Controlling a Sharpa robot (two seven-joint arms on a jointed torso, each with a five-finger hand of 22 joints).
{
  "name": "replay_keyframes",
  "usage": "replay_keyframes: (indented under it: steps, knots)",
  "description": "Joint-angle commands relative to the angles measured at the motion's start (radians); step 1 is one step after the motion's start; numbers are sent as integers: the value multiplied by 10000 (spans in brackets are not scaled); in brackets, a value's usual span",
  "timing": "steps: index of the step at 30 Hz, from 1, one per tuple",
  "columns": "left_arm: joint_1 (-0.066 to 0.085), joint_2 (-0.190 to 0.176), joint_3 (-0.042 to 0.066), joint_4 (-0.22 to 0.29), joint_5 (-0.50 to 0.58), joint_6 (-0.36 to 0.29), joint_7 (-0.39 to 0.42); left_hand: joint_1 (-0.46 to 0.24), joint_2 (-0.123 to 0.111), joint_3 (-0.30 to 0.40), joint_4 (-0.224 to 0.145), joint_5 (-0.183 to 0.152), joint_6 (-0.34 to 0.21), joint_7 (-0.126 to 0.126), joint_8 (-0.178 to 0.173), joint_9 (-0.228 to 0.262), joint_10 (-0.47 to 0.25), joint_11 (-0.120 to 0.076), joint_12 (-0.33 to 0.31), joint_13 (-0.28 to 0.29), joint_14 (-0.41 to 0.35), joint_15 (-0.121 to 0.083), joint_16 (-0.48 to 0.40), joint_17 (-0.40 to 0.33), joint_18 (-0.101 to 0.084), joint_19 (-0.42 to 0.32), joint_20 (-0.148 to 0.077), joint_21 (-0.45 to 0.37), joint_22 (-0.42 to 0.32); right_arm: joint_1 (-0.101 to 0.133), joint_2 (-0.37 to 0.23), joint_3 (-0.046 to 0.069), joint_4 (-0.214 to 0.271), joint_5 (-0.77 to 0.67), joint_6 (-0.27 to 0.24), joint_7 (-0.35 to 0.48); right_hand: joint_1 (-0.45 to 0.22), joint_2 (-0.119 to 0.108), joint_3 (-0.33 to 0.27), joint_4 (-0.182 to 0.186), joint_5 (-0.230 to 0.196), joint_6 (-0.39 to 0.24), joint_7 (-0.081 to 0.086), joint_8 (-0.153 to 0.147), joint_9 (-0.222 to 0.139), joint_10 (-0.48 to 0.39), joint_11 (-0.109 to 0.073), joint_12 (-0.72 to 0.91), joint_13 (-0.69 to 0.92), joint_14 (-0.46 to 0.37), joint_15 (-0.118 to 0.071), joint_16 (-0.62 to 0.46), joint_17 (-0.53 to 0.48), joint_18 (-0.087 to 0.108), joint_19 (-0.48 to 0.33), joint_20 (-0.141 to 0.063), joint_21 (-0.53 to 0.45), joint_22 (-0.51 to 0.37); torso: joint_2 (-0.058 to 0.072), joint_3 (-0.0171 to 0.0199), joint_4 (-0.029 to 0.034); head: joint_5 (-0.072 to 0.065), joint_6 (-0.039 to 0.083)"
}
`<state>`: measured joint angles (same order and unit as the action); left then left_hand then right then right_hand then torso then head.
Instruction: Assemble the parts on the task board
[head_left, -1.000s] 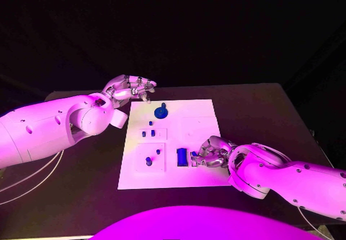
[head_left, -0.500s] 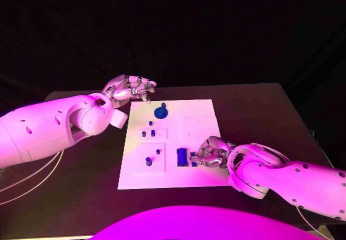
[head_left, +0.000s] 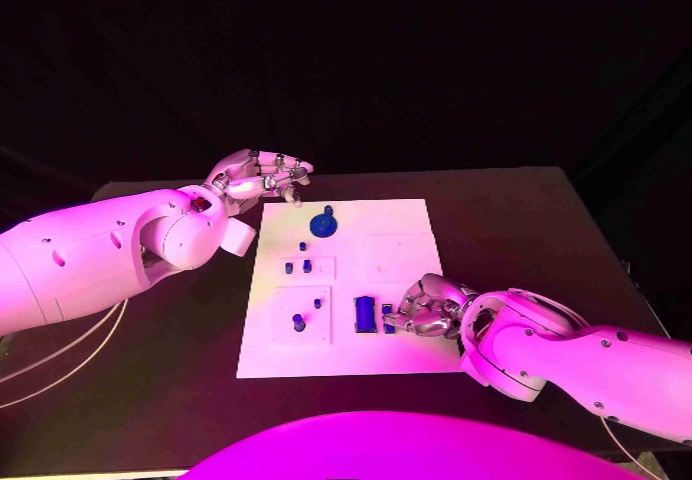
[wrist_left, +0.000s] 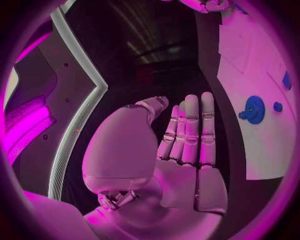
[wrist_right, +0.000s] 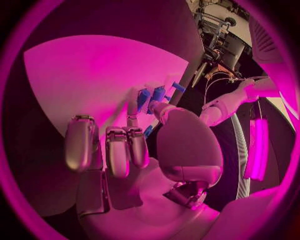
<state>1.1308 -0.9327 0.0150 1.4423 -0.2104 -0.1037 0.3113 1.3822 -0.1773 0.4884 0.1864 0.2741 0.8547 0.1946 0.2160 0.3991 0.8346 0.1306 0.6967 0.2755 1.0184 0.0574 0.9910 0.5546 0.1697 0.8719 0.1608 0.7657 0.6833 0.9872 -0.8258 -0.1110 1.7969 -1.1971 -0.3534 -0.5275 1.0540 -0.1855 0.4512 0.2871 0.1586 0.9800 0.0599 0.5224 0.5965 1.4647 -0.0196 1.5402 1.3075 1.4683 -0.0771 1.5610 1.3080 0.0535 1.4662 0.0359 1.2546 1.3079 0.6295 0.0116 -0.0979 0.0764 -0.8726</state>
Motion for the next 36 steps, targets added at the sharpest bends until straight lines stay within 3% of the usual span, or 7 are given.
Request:
replay_keyframes:
  steps: [1,9,18,36]
  knots:
    - [4,-7,5,12,-39,116,36,-32,31,-13,63,15,-83,-2,22,-10,-66,-24,55,-12,-57,45,30,11,132,67,24,-28,-16,-38,-144,-3,125,190,-88,430,-36,-12,-89,3,-18,40,-1,-31,-5,878,69,-9,2402,950,32,-48,2264,2,280,-14,13,1913,10,7,-4,35,0]
    - [4,-6,5,6,-73,117,20,-32,31,-13,63,15,-83,-2,22,-10,-66,-24,55,-12,-57,45,30,11,132,67,24,-28,-16,-72,-392,-2,319,553,-219,788,-265,-88,-502,31,-25,81,-24,-39,8,897,52,21,2425,963,19,-23,2324,-16,310,-23,121,1938,0,3,-12,29,0]
    - [3,8,5,-17,-79,96,-7,-7,38,-17,85,17,-79,-7,33,-7,-67,-31,64,-16,-57,39,34,12,135,87,23,-58,-39,-131,-599,-1,383,709,205,880,-93,-208,-727,-29,-6,72,-35,-54,17,887,41,4,2413,961,10,-25,2320,-13,304,-30,105,1934,1,0,-18,36,0]
    - [2,51,5,-35,-97,122,9,-7,38,-17,85,17,-79,-7,33,-7,-67,-31,64,-16,-57,39,34,12,135,87,23,-58,-39,-189,-379,-1,153,597,-65,682,446,-32,-815,-89,20,98,-48,-73,27,904,29,32,2434,967,1,-15,2345,-20,314,-39,149,1944,6,1,6,7,0]
